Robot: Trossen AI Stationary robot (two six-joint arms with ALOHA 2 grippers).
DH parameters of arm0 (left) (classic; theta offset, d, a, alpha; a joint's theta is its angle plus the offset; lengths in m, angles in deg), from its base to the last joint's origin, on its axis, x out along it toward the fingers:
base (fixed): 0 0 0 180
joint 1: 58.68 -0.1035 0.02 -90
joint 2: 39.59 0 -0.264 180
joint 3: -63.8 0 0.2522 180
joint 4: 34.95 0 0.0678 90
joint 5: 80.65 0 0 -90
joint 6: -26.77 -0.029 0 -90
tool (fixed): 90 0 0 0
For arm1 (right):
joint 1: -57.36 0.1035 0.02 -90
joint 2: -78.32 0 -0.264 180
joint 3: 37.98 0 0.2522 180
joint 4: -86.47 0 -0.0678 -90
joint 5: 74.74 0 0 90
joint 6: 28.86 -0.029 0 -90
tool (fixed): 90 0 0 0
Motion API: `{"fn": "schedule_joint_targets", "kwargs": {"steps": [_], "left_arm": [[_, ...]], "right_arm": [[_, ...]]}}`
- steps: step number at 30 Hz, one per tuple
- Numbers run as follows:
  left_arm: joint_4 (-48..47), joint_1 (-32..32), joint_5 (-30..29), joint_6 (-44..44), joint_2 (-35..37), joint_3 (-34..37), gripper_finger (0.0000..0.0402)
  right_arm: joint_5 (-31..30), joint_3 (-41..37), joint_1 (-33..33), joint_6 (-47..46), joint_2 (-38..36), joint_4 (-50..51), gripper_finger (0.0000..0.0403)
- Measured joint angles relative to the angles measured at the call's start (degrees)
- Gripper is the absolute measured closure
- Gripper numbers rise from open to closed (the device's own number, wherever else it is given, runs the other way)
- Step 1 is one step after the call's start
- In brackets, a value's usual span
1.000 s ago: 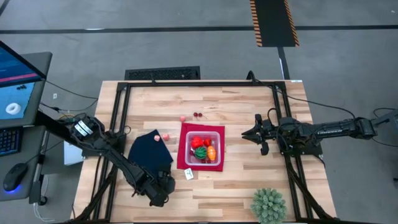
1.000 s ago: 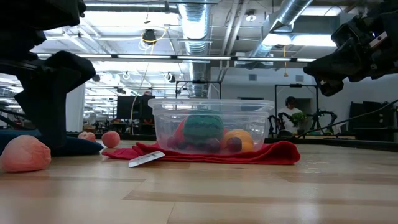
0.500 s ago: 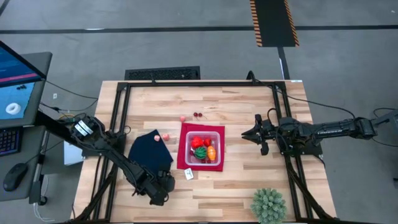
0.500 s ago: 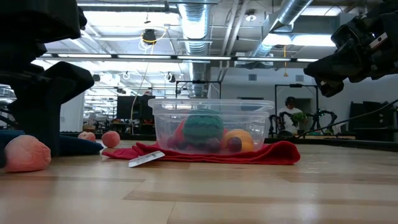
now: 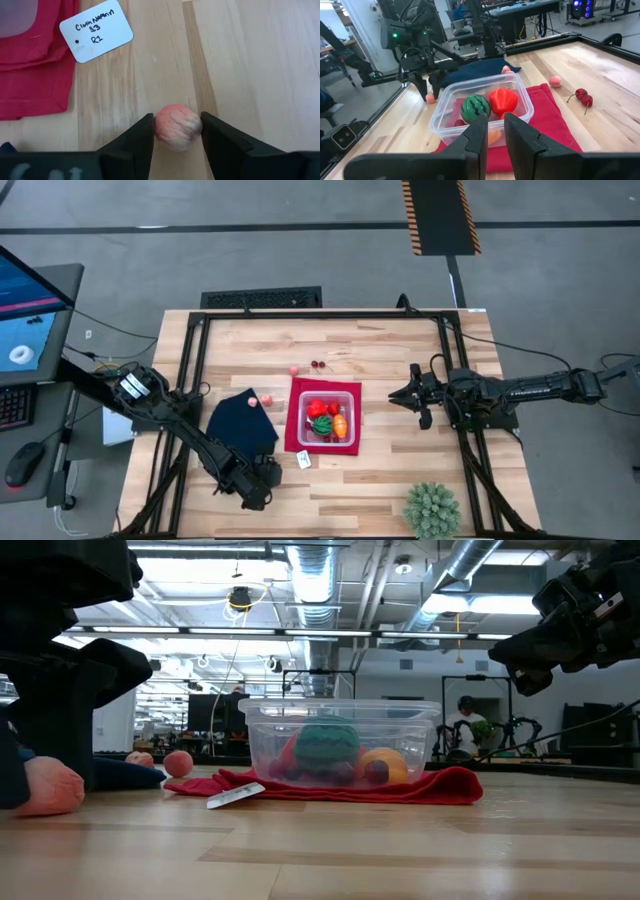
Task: Pick and placing Produce into tupperware
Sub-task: Put the peach in the transparent bin
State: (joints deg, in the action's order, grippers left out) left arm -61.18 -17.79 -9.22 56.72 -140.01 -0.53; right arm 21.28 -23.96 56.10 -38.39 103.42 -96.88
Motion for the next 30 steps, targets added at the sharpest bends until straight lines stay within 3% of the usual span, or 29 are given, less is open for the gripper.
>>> {"fn": "schedule_joint_targets", "kwargs": {"steps": [30], "left_arm": [[1.3, -0.6, -1.4, 2.7, 0.0, 0.0, 0.0262]], "right_arm": [[0.0, 0.0, 0.0, 0.0, 0.0, 0.0, 0.0315]]}}
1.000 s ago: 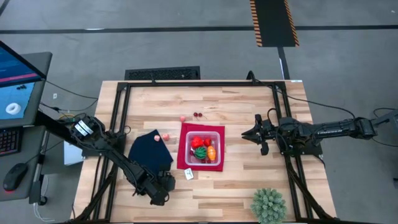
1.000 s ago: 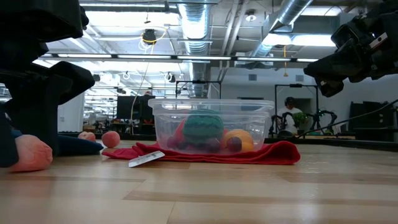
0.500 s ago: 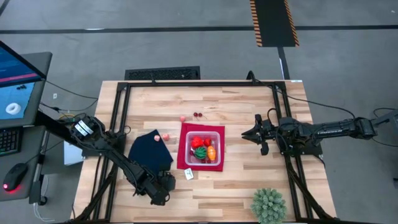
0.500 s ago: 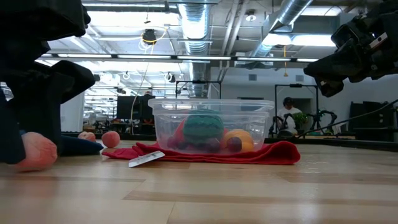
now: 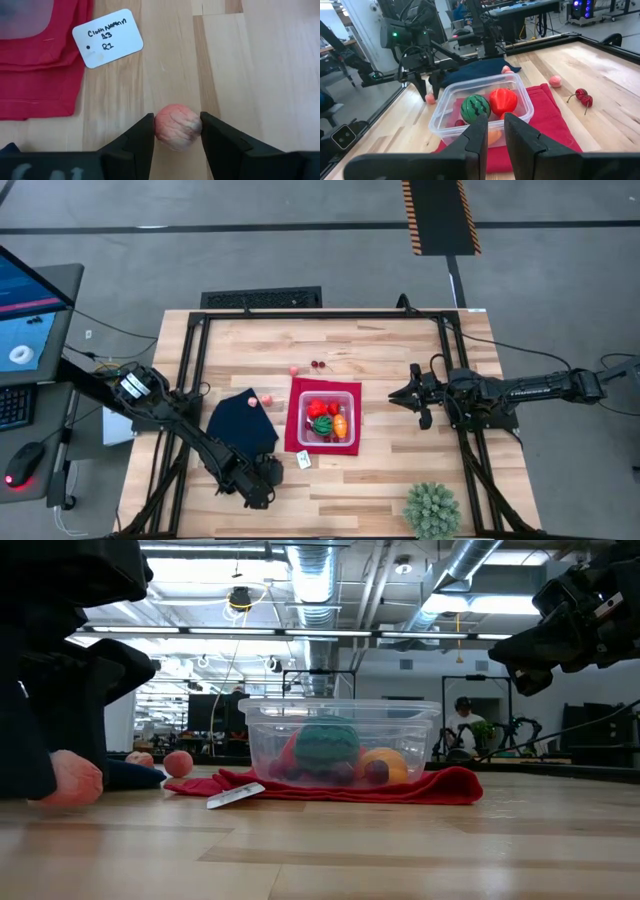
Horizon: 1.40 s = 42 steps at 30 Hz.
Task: Pick and placing Produce into tupperware
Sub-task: Put the peach in the transparent bin
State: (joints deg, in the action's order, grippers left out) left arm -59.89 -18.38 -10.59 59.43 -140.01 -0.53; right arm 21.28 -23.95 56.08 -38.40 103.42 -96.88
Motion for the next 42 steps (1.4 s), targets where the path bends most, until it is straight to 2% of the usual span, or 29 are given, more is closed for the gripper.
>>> {"fn": "schedule_joint_targets", "kwargs": {"steps": [42], "left_arm": [[0.2, -0.2, -0.4, 3.7, 0.0, 0.0, 0.0262]], "right_arm": [[0.0, 0.0, 0.0, 0.0, 0.0, 0.0, 0.0315]]}}
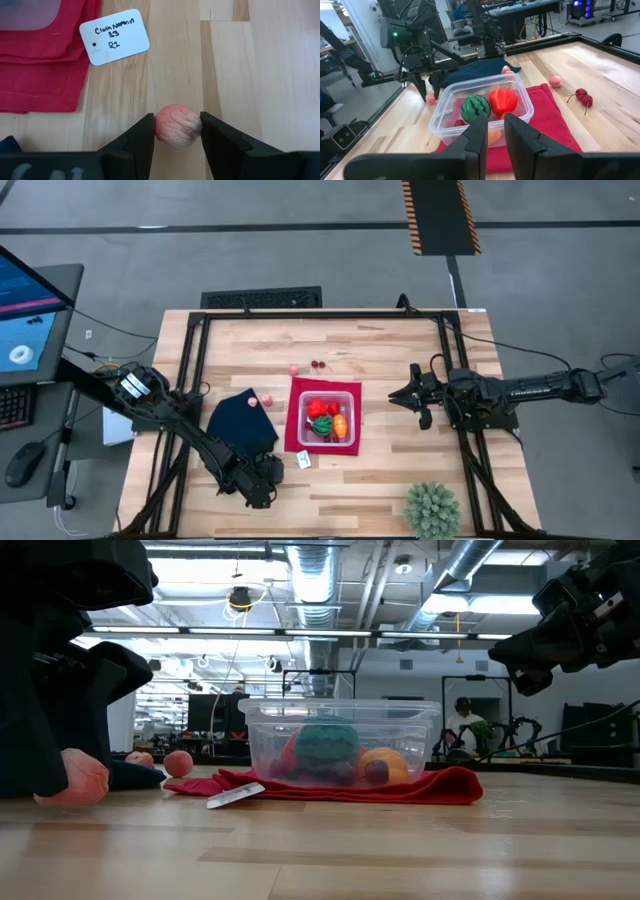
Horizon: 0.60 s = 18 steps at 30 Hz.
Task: Pick and placing Produce into tupperware
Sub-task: Put the peach in the transparent bin
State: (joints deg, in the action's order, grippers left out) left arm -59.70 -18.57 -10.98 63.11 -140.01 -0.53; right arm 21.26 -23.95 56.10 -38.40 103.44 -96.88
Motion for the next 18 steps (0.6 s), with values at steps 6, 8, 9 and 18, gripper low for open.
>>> {"fn": "schedule_joint_targets", "kwargs": {"steps": [6, 8, 9, 18], "left_arm": [[0.0, 0.0, 0.0, 0.4, 0.0, 0.0, 0.0262], [0.0, 0.0, 0.0, 0.4, 0.0, 0.0, 0.0262], [0.0, 0.0, 0.0, 0.4, 0.0, 0.0, 0.0262], [0.0, 0.0, -0.5, 0.4, 0.0, 0.0, 0.0262]], "right_arm": [[0.0, 0.0, 0.0, 0.0, 0.0, 0.0, 0.0315], [0.0, 0.0, 0.0, 0.0, 0.0, 0.0, 0.0315], [0.0, 0.0, 0.0, 0.0, 0.0, 0.0, 0.0315], [0.0, 0.0, 0.0, 0.0, 0.0, 0.0, 0.0315]]}}
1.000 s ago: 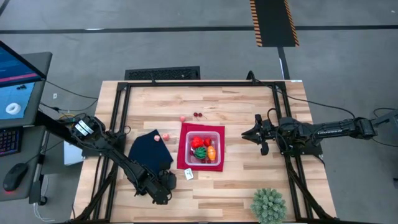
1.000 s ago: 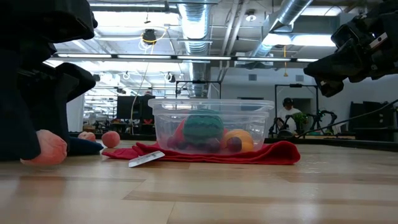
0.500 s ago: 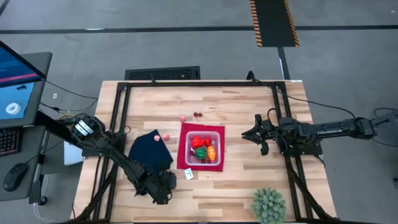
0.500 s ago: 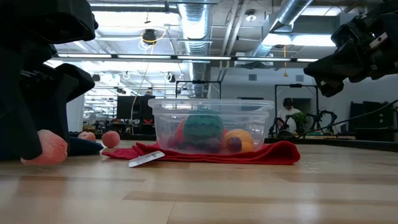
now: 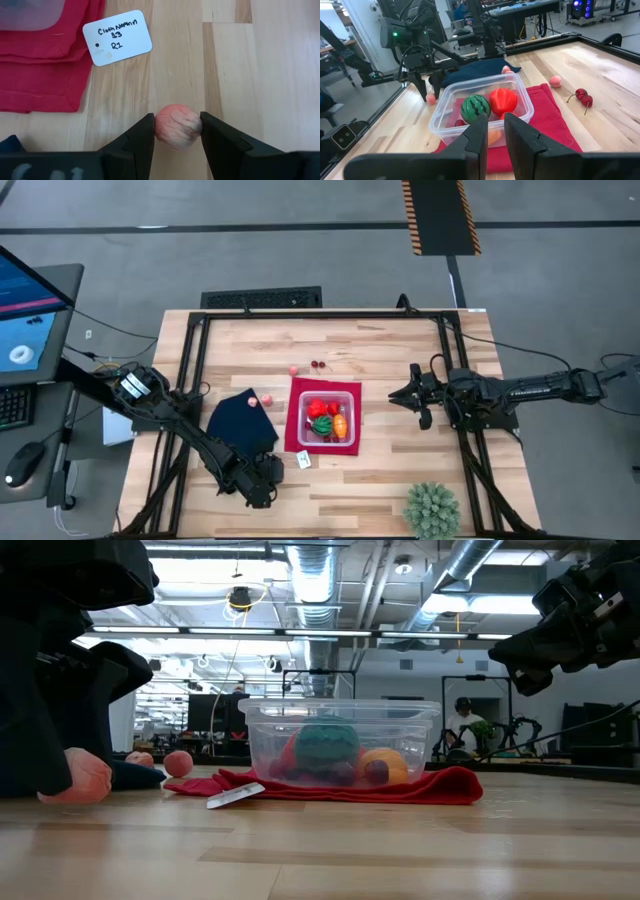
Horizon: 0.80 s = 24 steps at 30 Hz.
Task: Pick and placing Produce into tupperware
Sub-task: Put the peach in the transparent bin
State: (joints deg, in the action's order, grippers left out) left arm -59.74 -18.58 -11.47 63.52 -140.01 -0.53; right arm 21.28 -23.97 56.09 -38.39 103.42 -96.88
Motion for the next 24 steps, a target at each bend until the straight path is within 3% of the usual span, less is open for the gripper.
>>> {"fn": "schedule_joint_targets", "kwargs": {"steps": [24], "left_arm": [[1.5, 0.0, -1.1, -0.1, 0.0, 0.0, 0.0262]], "right_arm": [[0.0, 0.0, 0.0, 0.0, 0.0, 0.0, 0.0315]]}}
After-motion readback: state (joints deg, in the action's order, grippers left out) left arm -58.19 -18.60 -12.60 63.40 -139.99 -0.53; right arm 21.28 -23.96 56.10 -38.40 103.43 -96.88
